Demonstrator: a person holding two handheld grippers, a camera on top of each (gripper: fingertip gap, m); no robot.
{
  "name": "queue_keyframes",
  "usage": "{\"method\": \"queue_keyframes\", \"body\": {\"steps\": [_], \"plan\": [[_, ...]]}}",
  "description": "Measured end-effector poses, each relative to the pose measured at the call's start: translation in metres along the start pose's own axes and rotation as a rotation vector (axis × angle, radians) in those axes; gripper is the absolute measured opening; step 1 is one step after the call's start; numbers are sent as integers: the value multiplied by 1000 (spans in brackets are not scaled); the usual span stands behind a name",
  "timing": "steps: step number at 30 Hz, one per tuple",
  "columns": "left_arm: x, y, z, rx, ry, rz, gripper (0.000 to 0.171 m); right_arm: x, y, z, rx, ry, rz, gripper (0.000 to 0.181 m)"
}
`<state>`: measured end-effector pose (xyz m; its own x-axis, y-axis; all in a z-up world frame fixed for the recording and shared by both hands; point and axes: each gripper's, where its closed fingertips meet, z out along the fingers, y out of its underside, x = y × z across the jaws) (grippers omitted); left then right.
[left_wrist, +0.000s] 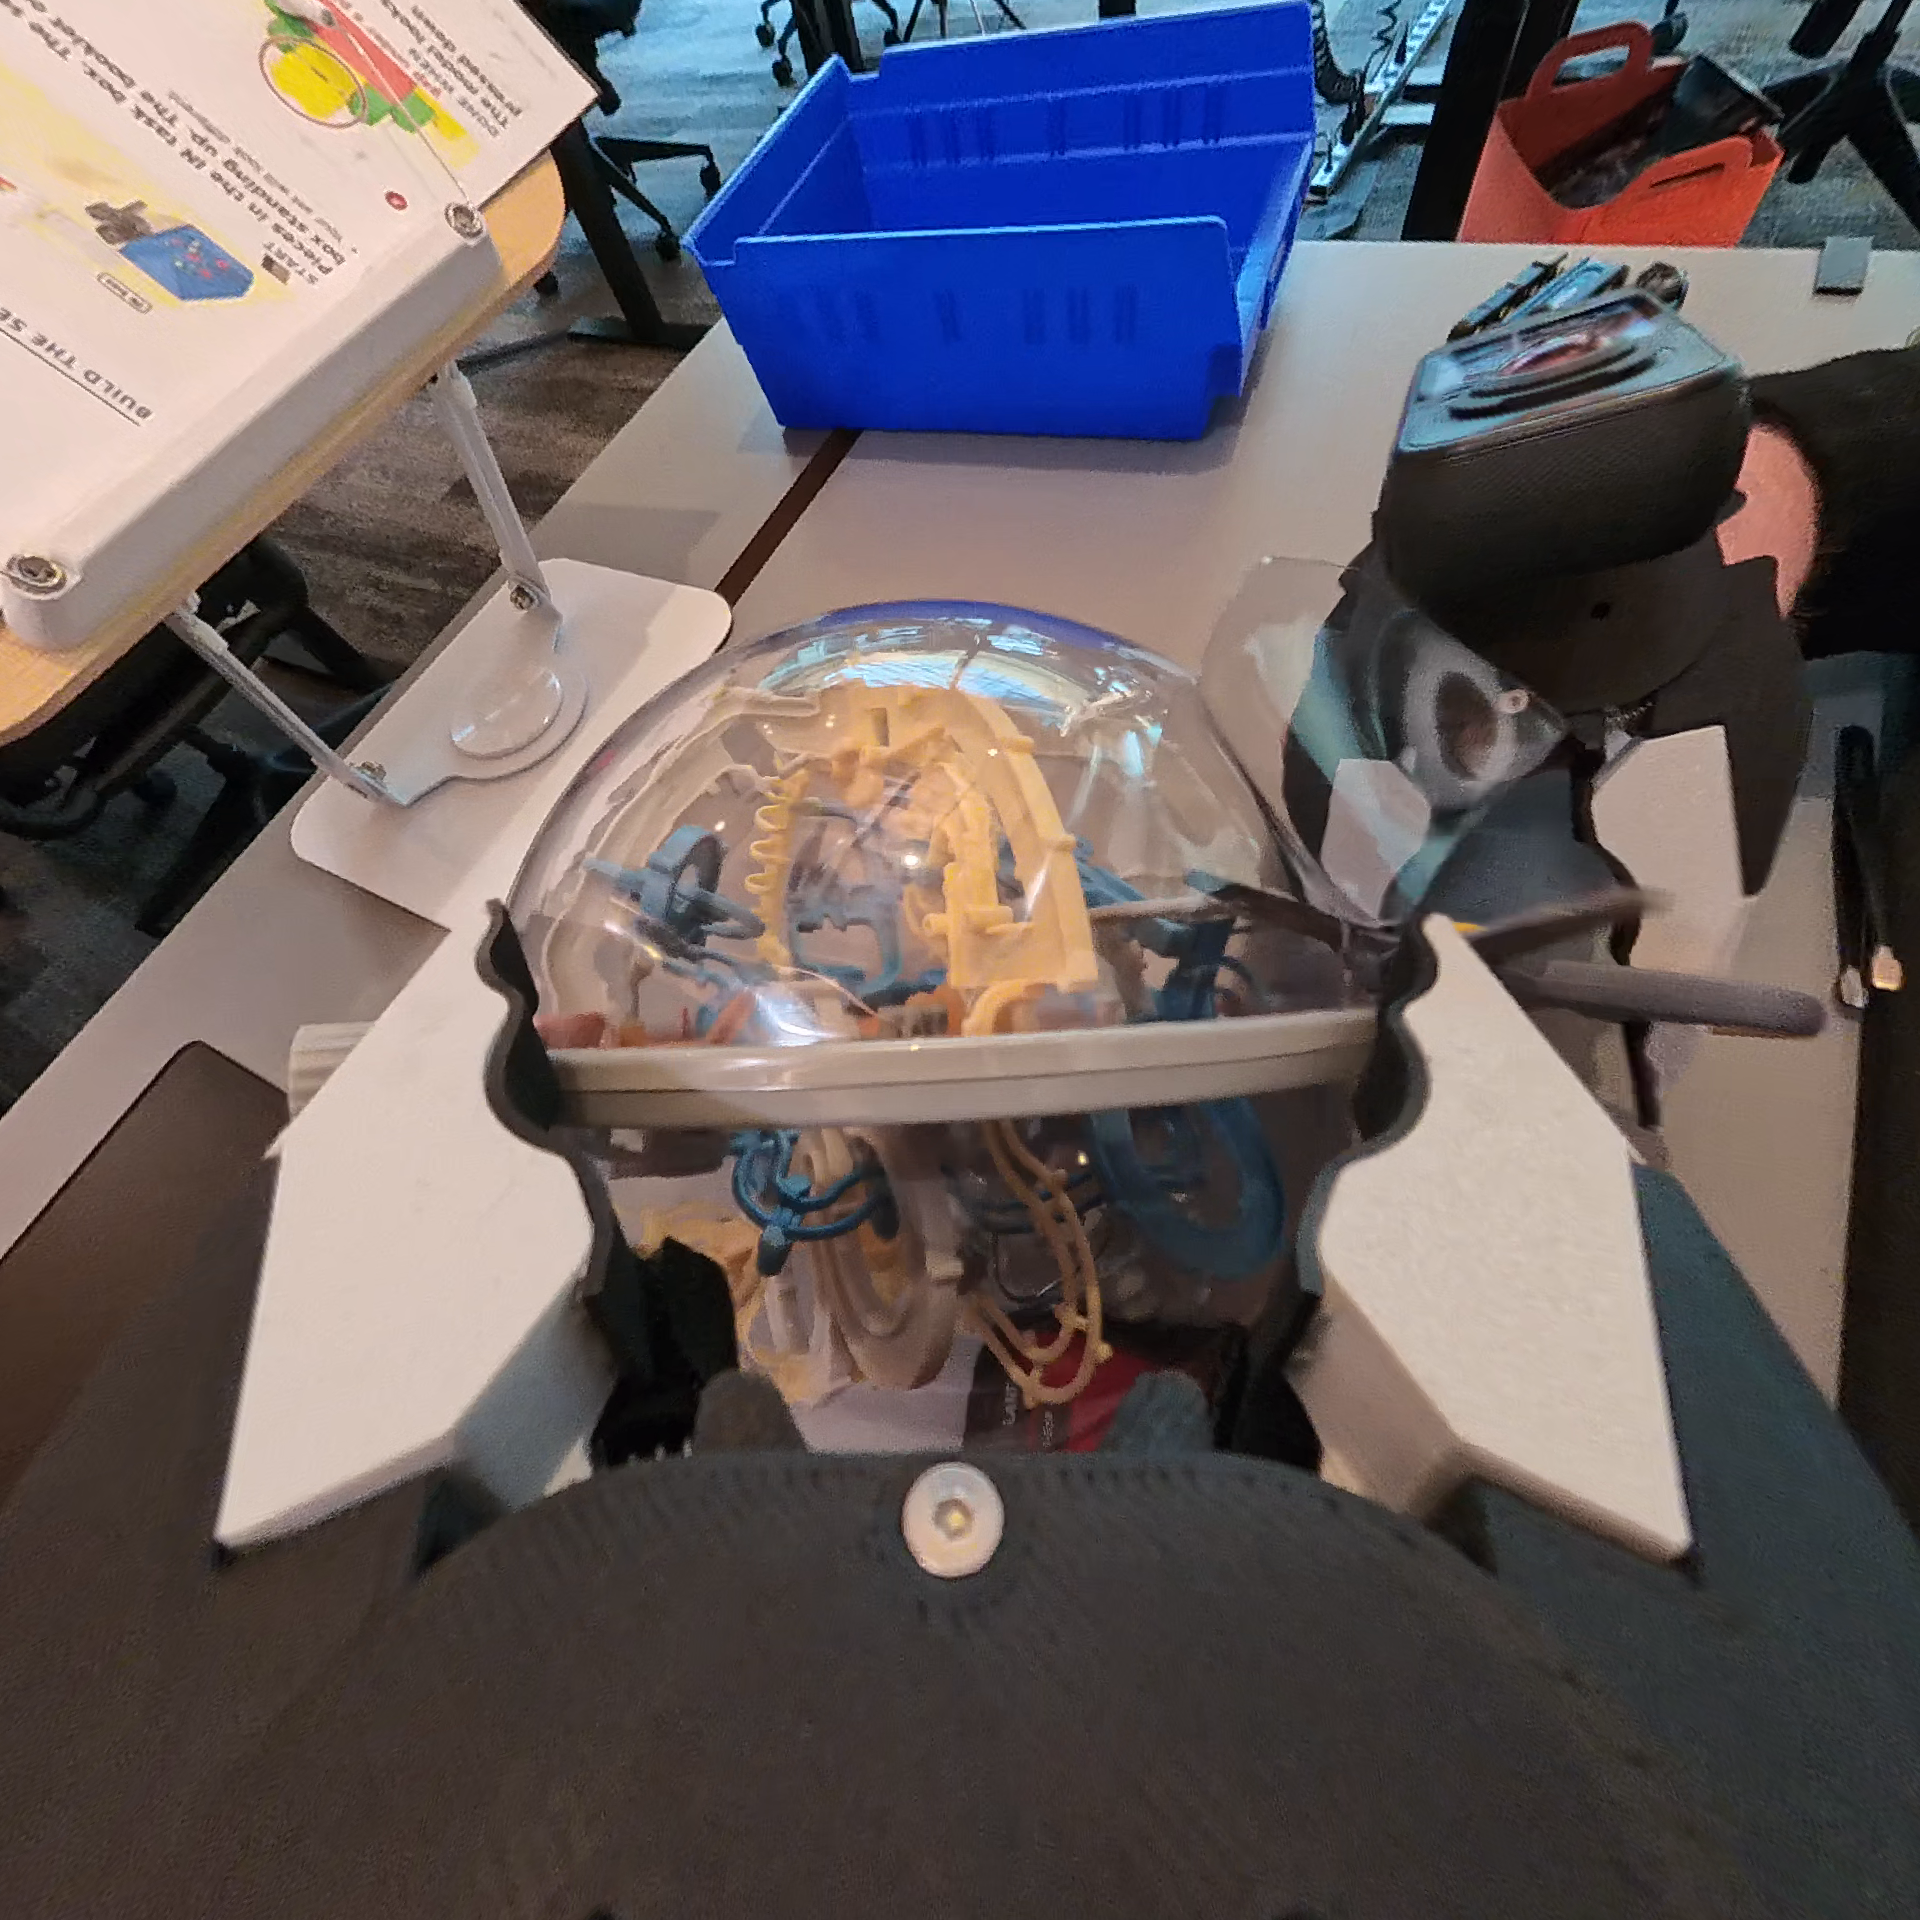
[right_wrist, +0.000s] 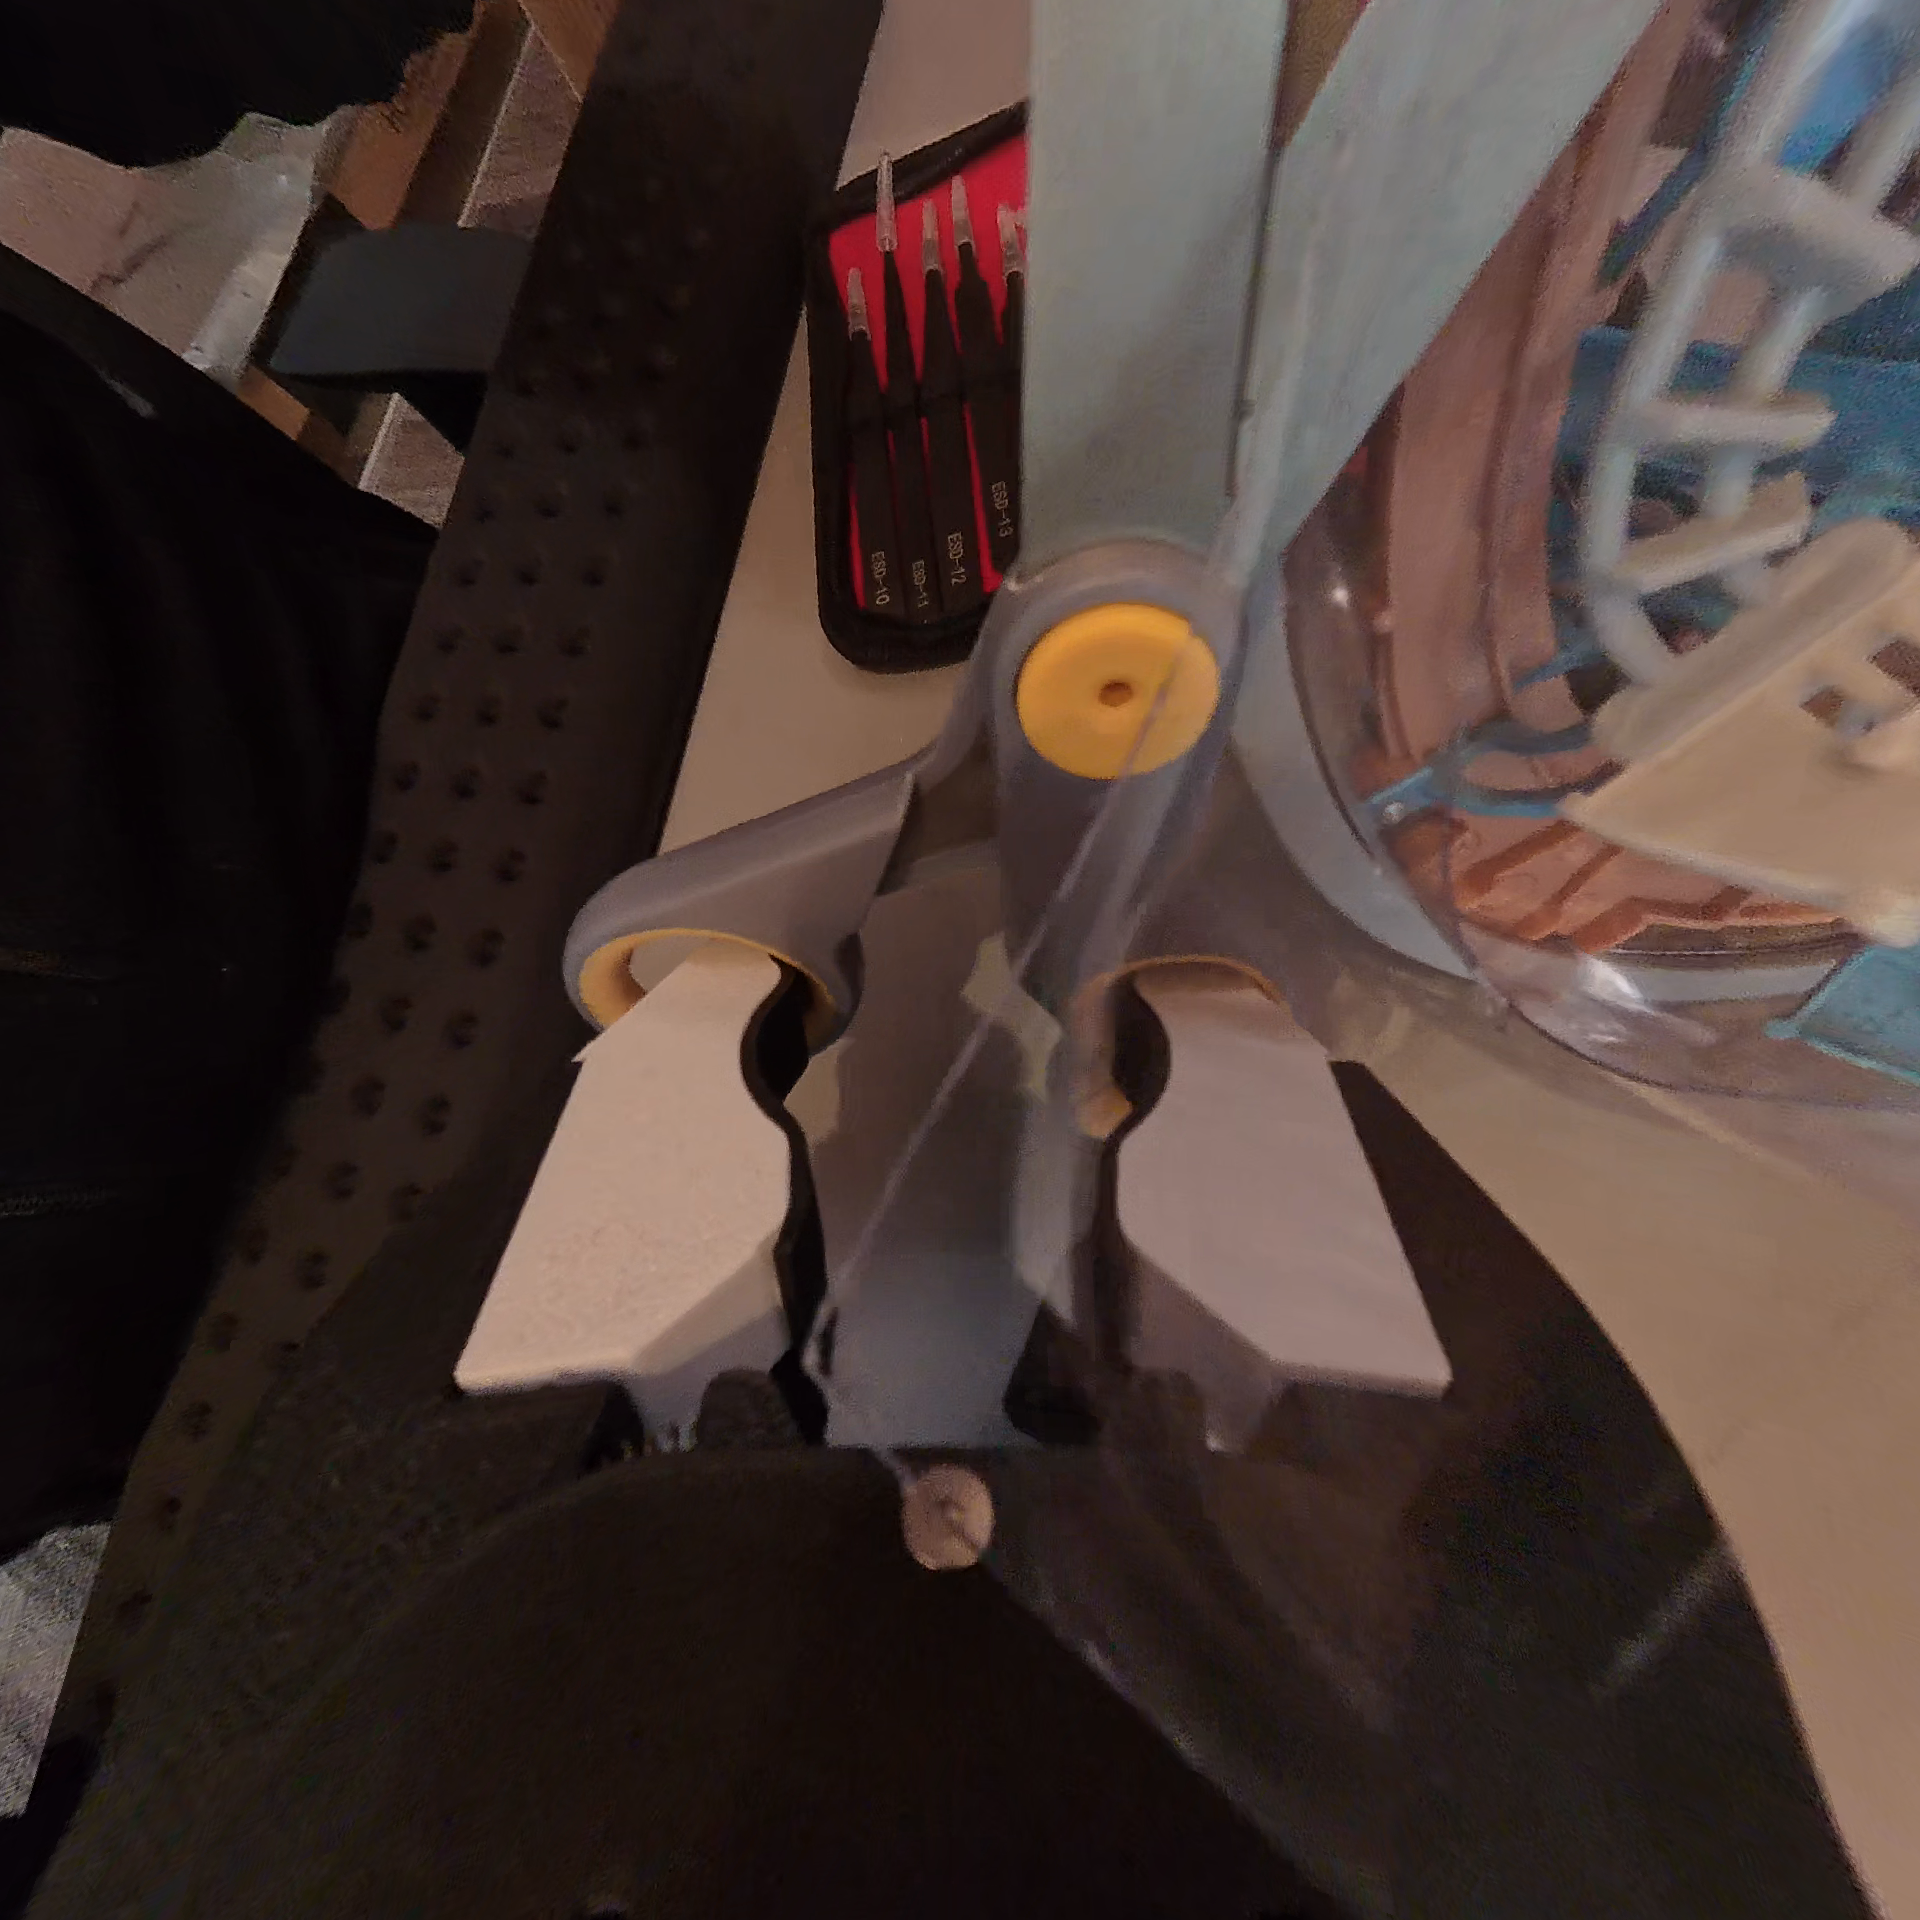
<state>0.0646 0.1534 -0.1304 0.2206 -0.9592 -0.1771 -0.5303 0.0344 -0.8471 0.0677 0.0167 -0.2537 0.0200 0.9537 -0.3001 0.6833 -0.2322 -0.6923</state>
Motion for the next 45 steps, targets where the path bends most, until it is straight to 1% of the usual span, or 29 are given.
{"method": "queue_keyframes", "body": {"steps": [2, 3, 6, 8, 10, 13, 17, 19, 21, 23, 26, 27, 29, 31, 32, 33, 35, 37, 39, 40, 42, 43, 44, 45], "plan": [[4, -3, 4, -8, 16, 14, 151, -3, -7, -4, 22, 5, 6, 76], [6, -5, 7, -8, 25, 20, 152, -7, -9, -5, 24, -10, 13, 78], [10, -9, 12, -8, 43, 36, 150, -12, -6, -7, 33, -46, 28, 74], [9, -10, 13, -10, 59, 20, 151, -16, -7, -10, 46, -82, 43, 68], [10, -11, 13, 6, 90, 1, 150, -25, -11, -13, 86, -156, 57, 59], [13, -13, 8, 12, 150, 2, 151, -27, -10, -16, 112, -197, 48, 58], [14, -17, -4, 45, 280, -56, 154, -28, -9, -22, 156, -237, 44, 57], [13, -20, -8, 72, 306, -83, 155, -26, -10, -26, 177, -246, 55, 54], [12, -19, -6, 72, 280, -74, 156, -24, -11, -26, 185, -239, 57, 51], [12, -15, -2, 52, 219, -29, 158, -21, -12, -24, 189, -218, 65, 50], [1, -8, 1, -2, 59, -51, 157, -17, -21, -24, 232, -203, 99, 50], [-1, -7, -6, -4, -2, -79, 151, -17, -26, -27, 265, -212, 112, 49], [10, -8, -29, 63, -93, -136, 136, -13, -32, -37, 323, -209, 127, 50], [37, -9, -44, 154, -131, -199, 142, -12, -35, -40, 340, -201, 124, 50], [50, -9, -50, 189, -153, -207, 135, -12, -35, -38, 333, -195, 116, 50], [66, -11, -52, 233, -144, -239, 123, -13, -36, -36, 328, -198, 114, 50], [92, -17, -48, 314, -102, -344, 120, -14, -39, -31, 320, -196, 116, 50], [118, -7, -33, 297, -59, -368, 112, -11, -41, -29, 318, -180, 122, 50], [132, 4, -20, 272, -35, -419, 107, -10, -44, -32, 340, -179, 137, 50], [134, 12, -13, 259, -25, -469, 109, -9, -44, -33, 351, -179, 144, 50], [143, 22, 2, 270, 40, -575, 113, -7, -47, -38, 384, -188, 164, 50], [149, 26, 13, 256, 74, -609, 119, -7, -48, -39, 402, -202, 175, 49], [151, 28, 24, 249, 96, -647, 132, -7, -49, -40, 414, -215, 183, 49], [148, 23, 34, 275, 109, -690, 140, -7, -49, -40, 421, -223, 188, 49]]}}
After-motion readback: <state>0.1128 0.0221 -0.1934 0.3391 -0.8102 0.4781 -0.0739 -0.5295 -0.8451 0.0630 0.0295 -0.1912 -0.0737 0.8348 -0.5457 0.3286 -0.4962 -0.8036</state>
